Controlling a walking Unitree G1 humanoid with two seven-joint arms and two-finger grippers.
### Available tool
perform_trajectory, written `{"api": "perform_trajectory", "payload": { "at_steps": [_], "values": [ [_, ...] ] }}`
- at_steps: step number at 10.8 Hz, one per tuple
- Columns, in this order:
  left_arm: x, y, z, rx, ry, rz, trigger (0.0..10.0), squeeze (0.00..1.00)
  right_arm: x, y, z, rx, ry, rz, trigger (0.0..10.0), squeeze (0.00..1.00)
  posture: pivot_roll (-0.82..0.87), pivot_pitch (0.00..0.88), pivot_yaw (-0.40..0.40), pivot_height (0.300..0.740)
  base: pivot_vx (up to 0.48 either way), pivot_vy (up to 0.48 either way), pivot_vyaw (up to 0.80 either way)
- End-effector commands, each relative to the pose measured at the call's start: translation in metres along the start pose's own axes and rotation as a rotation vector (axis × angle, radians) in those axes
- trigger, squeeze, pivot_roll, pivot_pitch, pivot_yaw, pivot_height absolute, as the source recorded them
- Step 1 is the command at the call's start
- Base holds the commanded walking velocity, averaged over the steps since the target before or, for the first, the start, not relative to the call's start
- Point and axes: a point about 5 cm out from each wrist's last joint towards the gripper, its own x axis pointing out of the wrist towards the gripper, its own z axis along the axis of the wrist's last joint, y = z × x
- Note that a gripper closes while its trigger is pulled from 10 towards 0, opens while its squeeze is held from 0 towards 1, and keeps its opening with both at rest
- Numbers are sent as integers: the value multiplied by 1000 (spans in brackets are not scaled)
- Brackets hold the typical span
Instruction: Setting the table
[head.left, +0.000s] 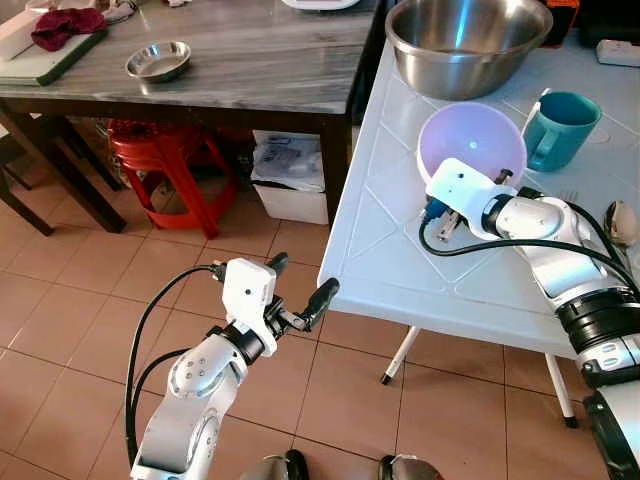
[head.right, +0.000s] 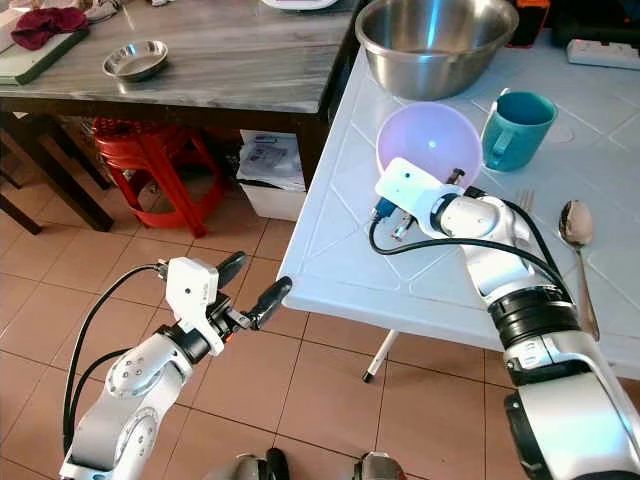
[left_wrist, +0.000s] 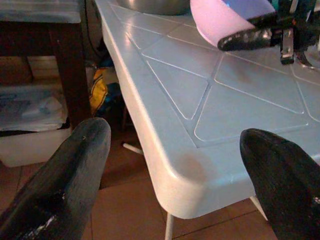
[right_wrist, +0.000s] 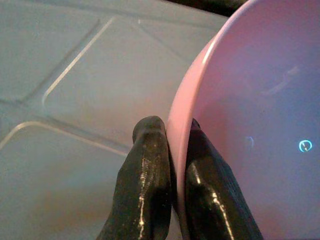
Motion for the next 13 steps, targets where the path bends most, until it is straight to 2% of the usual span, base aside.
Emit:
{"api": "perform_trajectory", "payload": {
  "at_steps": [1, 4, 5, 6, 7, 9, 11, 13],
  "values": [
    [-2, 3, -2, 14, 17, 6, 10000, 0, 0, 0, 13, -16, -60, 0, 0, 0, -118, 159, 112, 740, 0, 0, 0],
    [-1, 8, 1, 31, 9, 56, 10000, 0, -3, 4, 24, 55, -156, -55, 0, 0, -116, 155, 113, 740, 0, 0, 0],
    [2, 16, 5, 53, -12, 130, 10000, 0, -7, 10, 30, 112, -231, -102, 0, 0, -117, 152, 110, 740, 0, 0, 0],
    [3, 22, 8, 64, -22, 167, 10000, 0, -10, 14, 31, 161, -262, -152, 8235, 0, -117, 151, 110, 740, 0, 0, 0],
    [4, 31, 14, 82, -52, 245, 10000, 0, -18, 21, 32, 241, -323, -257, 10000, 0, -117, 151, 111, 740, 0, 0, 0],
    [5, 41, 18, 90, -80, 334, 10000, 0, -32, 31, 25, 352, -354, -414, 10000, 0, -120, 148, 113, 740, 0, 0, 0],
    [11, 47, 22, 112, -94, 388, 10000, 0, -42, 44, 31, 438, -404, -484, 10000, 0, -127, 143, 120, 740, 0, 0, 0],
    [12, 48, 22, 116, -101, 394, 10000, 0, -49, 51, 39, 494, -453, -532, 10000, 0, -129, 136, 123, 740, 0, 0, 0]
  ]
}}
